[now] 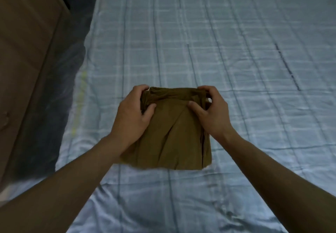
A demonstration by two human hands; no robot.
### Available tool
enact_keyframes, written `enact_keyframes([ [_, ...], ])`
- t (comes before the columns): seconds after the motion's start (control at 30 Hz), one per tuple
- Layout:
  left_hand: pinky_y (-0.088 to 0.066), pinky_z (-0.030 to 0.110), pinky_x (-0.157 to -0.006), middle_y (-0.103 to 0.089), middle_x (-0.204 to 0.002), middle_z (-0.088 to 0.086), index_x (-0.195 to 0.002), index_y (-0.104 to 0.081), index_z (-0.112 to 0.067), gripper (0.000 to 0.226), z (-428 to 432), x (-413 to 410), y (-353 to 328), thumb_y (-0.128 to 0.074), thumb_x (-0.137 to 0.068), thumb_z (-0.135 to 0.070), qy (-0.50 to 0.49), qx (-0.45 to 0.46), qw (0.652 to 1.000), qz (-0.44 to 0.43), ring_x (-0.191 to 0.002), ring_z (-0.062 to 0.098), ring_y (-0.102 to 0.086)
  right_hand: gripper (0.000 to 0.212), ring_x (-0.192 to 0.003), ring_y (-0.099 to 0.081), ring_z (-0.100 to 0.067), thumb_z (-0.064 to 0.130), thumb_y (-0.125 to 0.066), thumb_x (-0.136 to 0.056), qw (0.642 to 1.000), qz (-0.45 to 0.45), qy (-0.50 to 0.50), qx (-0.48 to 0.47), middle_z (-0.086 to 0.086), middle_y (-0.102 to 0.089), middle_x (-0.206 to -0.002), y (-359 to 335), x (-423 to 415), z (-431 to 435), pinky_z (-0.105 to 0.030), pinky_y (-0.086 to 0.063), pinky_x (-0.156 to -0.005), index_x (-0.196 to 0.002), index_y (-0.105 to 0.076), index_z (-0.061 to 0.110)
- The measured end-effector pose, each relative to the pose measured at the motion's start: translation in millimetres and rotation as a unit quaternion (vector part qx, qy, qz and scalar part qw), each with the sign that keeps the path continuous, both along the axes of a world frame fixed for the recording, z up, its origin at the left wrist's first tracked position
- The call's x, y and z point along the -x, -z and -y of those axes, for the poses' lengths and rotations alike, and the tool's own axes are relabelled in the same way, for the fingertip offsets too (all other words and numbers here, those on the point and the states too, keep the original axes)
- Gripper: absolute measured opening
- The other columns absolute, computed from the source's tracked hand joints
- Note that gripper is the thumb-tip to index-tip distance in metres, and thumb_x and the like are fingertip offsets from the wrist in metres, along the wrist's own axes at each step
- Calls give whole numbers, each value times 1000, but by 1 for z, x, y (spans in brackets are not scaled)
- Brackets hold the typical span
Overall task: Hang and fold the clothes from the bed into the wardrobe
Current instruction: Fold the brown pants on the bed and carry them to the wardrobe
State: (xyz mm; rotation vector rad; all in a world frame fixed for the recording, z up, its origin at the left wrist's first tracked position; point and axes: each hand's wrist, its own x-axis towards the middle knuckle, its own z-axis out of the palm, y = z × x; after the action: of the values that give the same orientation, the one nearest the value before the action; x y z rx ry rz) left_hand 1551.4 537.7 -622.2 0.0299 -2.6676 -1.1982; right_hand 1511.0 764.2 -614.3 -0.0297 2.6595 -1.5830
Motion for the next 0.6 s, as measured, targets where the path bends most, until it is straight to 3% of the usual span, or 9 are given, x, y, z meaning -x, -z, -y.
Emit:
enact_keyframes([
  [0.1,-38,24,-95,-57,-124,4,-135,-47,-14,47,-1,18,20,-65,-93,-25,-4,59,993,100,-113,17,-51,57,-109,-61,-18,25,-76,-85,997,65,-17,-49,0,-58,-124,16,22,0,-37,-54,-94,-135,-48,21],
  [0.17,-37,33,-101,-50,-135,10,-137,-46,-14,50,-2,18,26,-64,-92,-27,-24,128,979,156,-122,24,-44,60,-116,-54,-17,21,-72,-87,990,59,-29,-124,-5,-51,-134,21,26,-5,-27,-45,-95,-140,-44,20],
  [0.27,-35,45,-110,-42,-147,13,-139,-47,-9,52,-11,3,20,-62,-89,-18,-43,221,972,62,-134,31,-38,51,-121,-46,-19,14,-66,-89,975,-66,-32,-209,-8,-48,-136,18,11,-8,-27,-39,-99,-137,-48,15],
  [0.33,-34,47,-113,-46,-148,13,-138,-52,-5,48,-28,-11,18,-54,-91,-17,28,250,967,-30,-138,30,-40,45,-127,-45,-23,13,-63,-89,957,-157,-90,-228,-11,-51,-137,22,-8,3,-36,-38,-107,-133,-54,9],
  [0.4,-33,48,-116,-44,-152,13,-141,-50,-4,51,-42,-19,25,-49,-94,-24,129,288,949,-22,-143,28,-36,49,-139,-39,-26,19,-58,-94,938,-175,-174,-242,-13,-46,-148,33,-25,18,-41,-31,-117,-140,-51,5],
  [0.5,-20,48,-122,-20,-164,7,-155,-28,-15,65,-32,-11,47,-43,-98,-43,176,339,921,79,-152,23,-14,64,-153,-13,-22,42,-39,-103,919,-122,-231,-296,-10,-18,-164,58,-30,21,-42,-13,-124,-156,-25,9],
  [0.6,-6,48,-124,5,-167,-3,-159,-3,-27,72,-3,7,64,-22,-97,-61,131,337,921,147,-153,18,6,76,-154,-1,-18,60,-28,-99,894,-109,-223,-373,-3,-5,-167,79,-19,2,-47,-10,-124,-158,-14,14],
])
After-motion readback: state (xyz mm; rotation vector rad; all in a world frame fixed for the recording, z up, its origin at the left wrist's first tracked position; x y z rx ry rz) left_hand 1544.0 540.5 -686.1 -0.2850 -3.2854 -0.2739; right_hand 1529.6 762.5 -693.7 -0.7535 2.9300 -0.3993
